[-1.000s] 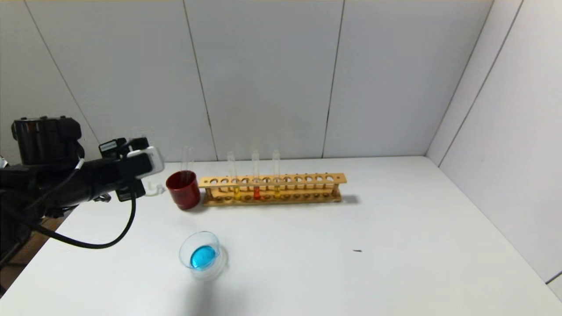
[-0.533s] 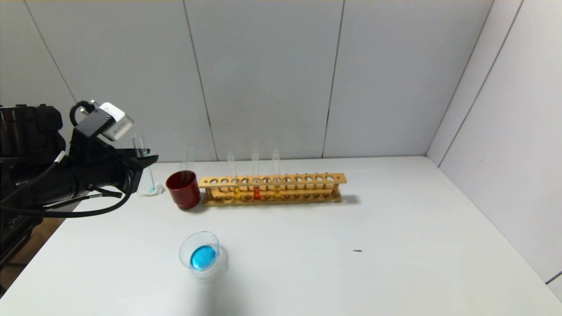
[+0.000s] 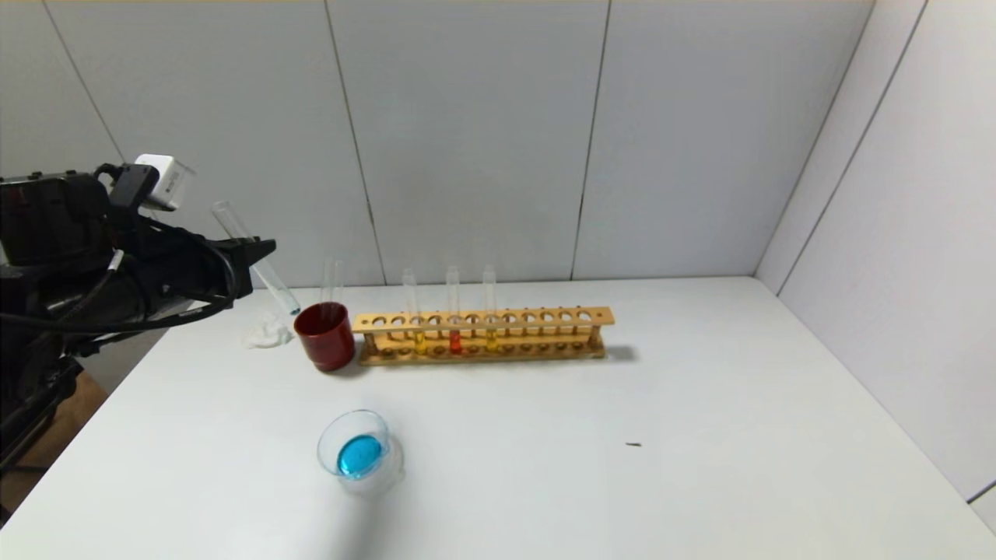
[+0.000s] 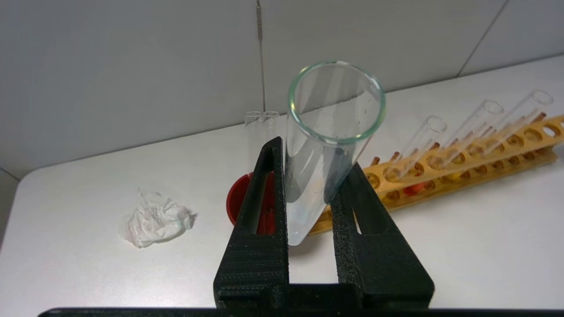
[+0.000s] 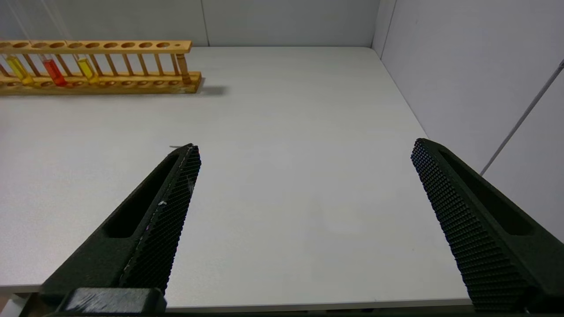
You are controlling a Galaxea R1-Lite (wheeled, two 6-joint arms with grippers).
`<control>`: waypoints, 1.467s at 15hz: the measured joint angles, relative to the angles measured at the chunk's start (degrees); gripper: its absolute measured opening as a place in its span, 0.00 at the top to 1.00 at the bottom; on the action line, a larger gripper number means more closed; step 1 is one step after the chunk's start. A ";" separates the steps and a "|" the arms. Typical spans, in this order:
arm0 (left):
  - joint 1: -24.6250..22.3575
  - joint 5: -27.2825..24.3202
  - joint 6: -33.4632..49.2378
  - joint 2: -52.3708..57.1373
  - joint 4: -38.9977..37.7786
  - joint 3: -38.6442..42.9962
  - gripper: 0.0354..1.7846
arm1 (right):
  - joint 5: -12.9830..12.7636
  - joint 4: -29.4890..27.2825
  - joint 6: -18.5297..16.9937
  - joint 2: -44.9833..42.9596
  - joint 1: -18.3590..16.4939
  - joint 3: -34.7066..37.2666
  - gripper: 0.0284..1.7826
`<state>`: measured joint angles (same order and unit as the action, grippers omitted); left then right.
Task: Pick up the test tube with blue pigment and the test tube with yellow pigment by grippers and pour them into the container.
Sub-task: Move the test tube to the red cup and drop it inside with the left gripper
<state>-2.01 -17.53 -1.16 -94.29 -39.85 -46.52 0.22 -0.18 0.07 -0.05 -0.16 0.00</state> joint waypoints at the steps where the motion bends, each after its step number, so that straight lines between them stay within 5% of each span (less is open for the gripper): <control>1: -0.52 -0.05 0.98 -1.40 -0.02 -1.22 0.83 | 0.02 0.00 0.00 0.00 0.00 0.00 0.02; 9: -2.89 0.45 2.06 -13.51 0.11 -11.06 0.83 | 0.02 0.00 0.00 0.00 -0.02 0.00 0.02; 22: -3.11 0.01 3.52 -21.75 -0.17 -14.48 0.83 | 0.00 0.00 0.00 0.00 -0.02 0.00 0.02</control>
<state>-5.12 -17.52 2.36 -116.04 -40.02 -61.00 0.22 -0.18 0.07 -0.05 -0.18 0.00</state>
